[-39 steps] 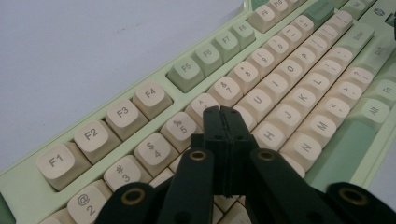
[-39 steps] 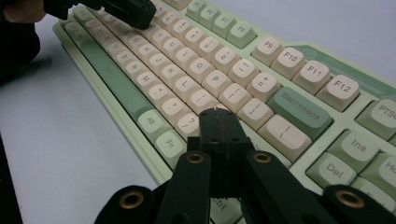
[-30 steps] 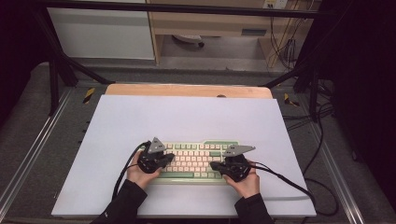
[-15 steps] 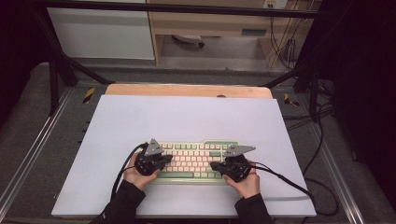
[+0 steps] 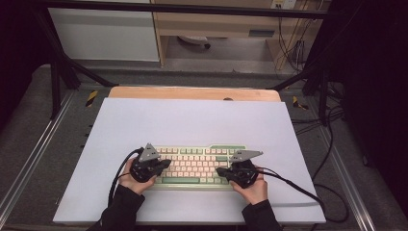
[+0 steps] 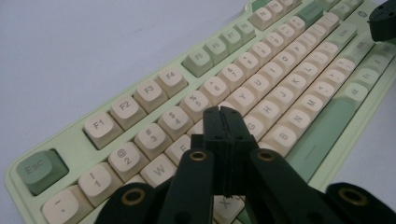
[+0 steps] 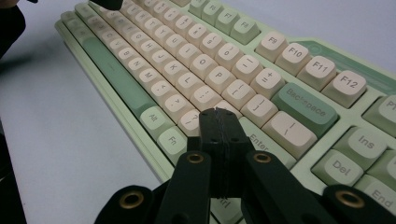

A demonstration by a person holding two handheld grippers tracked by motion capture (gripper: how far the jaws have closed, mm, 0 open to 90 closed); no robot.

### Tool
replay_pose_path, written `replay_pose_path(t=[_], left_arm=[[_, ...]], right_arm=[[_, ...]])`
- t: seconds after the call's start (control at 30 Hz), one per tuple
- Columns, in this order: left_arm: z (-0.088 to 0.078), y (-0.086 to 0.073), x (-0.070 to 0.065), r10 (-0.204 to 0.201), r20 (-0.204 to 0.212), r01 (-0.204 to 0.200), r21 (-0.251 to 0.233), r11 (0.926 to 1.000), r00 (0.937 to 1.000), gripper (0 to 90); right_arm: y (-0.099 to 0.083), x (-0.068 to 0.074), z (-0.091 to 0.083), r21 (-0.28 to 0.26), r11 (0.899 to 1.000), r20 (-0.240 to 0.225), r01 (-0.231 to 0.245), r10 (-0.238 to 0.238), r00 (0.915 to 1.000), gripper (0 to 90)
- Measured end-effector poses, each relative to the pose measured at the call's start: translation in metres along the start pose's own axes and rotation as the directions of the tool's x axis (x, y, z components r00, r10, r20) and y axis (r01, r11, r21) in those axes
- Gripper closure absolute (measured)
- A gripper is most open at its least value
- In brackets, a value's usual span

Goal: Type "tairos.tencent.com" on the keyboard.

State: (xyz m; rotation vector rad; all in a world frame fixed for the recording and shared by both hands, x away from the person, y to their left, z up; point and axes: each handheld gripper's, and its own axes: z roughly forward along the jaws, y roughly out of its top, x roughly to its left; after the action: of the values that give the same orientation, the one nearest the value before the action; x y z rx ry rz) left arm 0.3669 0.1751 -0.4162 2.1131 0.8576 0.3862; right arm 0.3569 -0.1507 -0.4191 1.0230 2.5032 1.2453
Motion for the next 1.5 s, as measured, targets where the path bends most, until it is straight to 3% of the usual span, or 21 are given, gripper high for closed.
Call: replay_pose_path(t=[0.57,1.5], left_arm=[[0.000,-0.003,0.012,-0.025,-0.033,0.025,0.004,0.9997,0.9991,89.7],[0.013,-0.007,0.011,-0.013,-0.043,0.015,0.032,0.9994,0.9990,89.7]], right_arm=[[0.000,0.000,0.001,0.007,1.000,-0.003,0.001,-0.001,1.0000,90.0],[0.000,0.000,0.002,0.007,1.000,-0.004,0.002,-0.002,1.0000,90.0]])
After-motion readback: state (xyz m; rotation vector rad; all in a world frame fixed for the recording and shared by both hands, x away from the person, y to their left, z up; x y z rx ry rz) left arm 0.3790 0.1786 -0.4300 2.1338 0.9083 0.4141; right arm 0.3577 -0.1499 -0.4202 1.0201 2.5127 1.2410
